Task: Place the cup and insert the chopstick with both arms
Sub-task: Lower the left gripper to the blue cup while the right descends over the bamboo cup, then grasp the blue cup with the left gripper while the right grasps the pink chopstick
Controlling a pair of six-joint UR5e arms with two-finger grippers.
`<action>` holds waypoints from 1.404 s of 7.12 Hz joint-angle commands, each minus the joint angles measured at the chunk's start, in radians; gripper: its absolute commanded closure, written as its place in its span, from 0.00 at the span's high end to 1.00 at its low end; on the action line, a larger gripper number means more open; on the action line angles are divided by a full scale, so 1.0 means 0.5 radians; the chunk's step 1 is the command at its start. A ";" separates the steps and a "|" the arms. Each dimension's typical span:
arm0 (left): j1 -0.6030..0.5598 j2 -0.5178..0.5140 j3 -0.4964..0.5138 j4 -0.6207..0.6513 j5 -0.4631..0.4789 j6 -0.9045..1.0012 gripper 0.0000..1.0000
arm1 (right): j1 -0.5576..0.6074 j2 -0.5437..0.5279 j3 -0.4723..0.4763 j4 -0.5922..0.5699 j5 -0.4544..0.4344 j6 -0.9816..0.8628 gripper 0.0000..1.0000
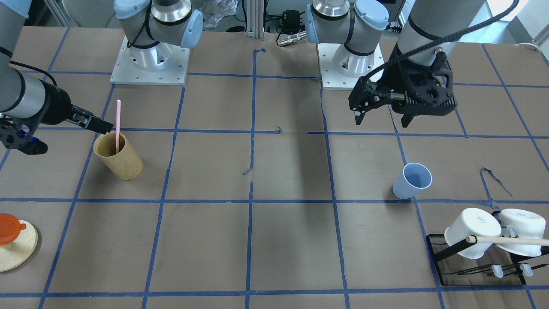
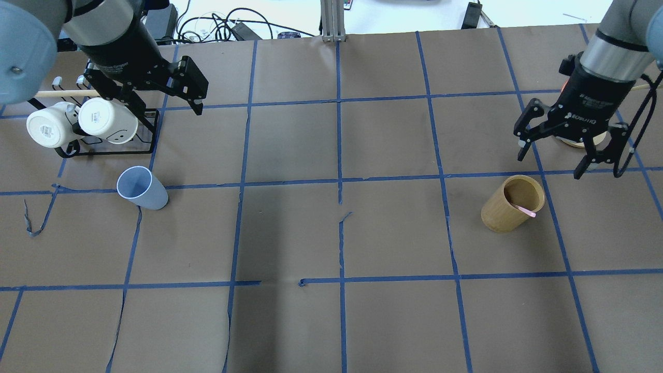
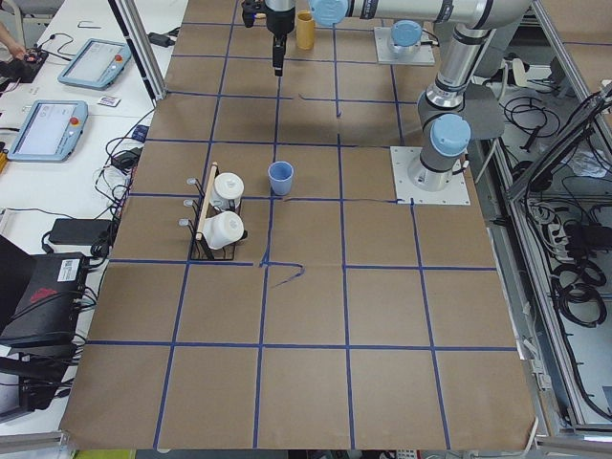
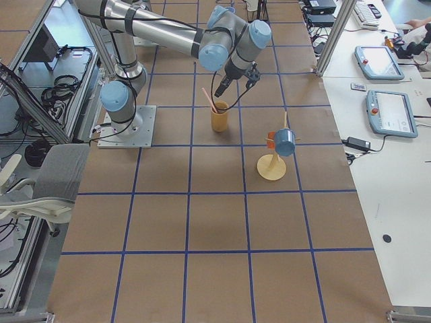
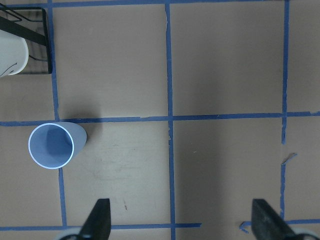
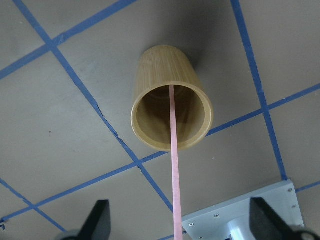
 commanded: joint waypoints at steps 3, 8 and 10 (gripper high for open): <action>0.420 -0.086 -0.891 1.134 0.006 0.565 1.00 | -0.008 0.033 0.238 -0.004 0.132 0.186 0.85; 0.569 -0.249 -0.942 1.174 0.034 0.562 0.82 | -0.008 0.030 0.248 0.005 0.129 0.260 0.81; 0.569 -0.252 -0.939 1.174 0.034 0.568 0.25 | -0.008 0.030 0.251 0.014 0.129 0.260 0.70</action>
